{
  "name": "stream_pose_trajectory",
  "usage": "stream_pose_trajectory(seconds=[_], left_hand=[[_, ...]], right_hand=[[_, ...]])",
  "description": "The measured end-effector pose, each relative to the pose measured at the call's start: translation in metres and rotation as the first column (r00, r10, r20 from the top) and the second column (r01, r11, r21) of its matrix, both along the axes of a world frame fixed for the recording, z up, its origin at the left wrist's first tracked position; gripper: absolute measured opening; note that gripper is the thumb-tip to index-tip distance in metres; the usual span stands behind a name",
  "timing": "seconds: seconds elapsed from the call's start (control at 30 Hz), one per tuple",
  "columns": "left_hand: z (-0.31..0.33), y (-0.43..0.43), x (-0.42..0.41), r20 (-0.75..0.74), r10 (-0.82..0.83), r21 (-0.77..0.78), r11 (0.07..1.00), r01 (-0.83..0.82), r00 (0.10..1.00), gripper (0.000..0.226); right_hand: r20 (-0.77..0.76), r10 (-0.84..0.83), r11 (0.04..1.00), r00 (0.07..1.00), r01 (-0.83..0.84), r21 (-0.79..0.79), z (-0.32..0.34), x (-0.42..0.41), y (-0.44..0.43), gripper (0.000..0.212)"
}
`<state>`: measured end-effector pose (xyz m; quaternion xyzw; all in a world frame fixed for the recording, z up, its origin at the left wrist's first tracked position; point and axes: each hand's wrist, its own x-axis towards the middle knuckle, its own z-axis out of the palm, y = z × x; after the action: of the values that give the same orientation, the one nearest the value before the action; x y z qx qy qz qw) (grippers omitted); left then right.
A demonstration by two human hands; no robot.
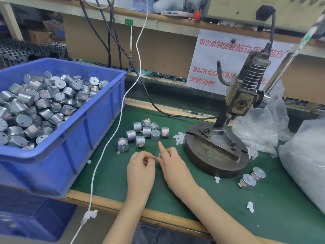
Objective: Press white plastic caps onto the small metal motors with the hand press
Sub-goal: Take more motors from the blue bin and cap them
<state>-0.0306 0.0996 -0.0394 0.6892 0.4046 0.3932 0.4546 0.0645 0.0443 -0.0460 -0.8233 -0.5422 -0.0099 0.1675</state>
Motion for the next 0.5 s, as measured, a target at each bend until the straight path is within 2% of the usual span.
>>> stream_pose_trajectory(seconds=[0.27, 0.4, 0.5], left_hand=[[0.000, 0.001, -0.002, -0.034, -0.013, 0.032, 0.999, 0.014, 0.999, 0.021], [-0.001, 0.002, 0.000, -0.032, -0.001, 0.034, 0.999, 0.002, 0.999, 0.021], [-0.002, 0.001, 0.001, -0.039, -0.014, 0.043, 0.999, 0.016, 0.999, 0.021]], right_hand=[[0.049, 0.051, 0.997, 0.997, -0.048, -0.064, -0.001, -0.004, 0.004, 0.054], [-0.028, -0.021, 0.998, 0.999, 0.023, 0.061, -0.003, -0.002, 0.000, 0.051], [-0.139, 0.015, 0.968, 0.990, 0.020, 0.249, 0.000, -0.003, -0.007, 0.043]])
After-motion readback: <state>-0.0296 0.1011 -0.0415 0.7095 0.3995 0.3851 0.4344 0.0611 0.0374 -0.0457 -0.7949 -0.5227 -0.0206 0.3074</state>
